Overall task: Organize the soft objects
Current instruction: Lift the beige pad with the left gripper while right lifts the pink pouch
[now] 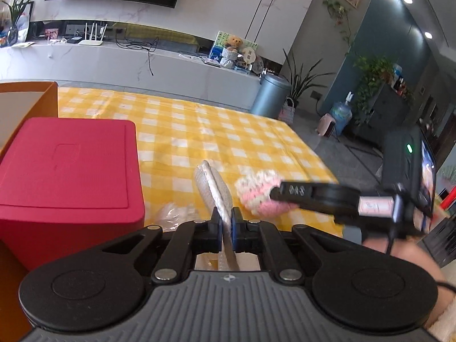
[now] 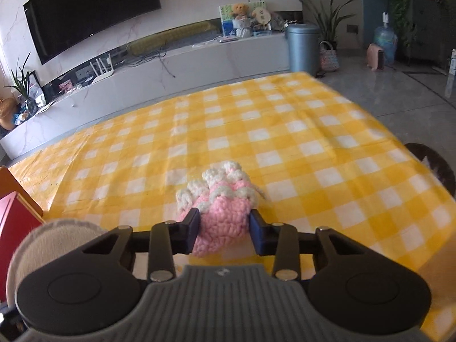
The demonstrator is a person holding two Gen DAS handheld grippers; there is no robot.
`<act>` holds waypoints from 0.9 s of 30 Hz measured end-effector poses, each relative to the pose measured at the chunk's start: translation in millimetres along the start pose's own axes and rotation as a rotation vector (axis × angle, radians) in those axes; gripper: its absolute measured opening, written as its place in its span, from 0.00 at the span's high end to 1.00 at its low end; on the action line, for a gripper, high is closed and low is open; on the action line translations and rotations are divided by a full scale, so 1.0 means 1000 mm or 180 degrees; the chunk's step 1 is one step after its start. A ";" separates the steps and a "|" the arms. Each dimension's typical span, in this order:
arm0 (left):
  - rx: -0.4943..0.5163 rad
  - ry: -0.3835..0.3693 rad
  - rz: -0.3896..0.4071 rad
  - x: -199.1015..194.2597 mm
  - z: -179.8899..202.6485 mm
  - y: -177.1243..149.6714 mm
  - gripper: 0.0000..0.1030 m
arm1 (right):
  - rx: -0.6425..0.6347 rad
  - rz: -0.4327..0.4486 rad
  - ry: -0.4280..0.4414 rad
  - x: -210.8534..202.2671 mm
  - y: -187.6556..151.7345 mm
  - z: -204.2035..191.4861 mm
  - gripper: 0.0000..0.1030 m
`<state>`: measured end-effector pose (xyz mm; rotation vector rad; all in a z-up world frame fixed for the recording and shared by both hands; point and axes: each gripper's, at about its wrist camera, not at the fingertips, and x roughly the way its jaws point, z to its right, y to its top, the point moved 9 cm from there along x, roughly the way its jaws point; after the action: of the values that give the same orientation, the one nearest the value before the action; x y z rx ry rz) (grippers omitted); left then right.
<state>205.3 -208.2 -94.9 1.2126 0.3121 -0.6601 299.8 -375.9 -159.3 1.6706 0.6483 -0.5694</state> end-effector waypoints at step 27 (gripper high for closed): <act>0.0505 -0.0175 -0.0287 -0.005 0.010 -0.011 0.76 | -0.0008 -0.0411 -0.0733 -0.015 -0.053 0.029 0.11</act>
<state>193.7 -218.6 -97.3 1.3349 0.2735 -0.8071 251.5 -398.1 -192.5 1.5395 0.5902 -0.8395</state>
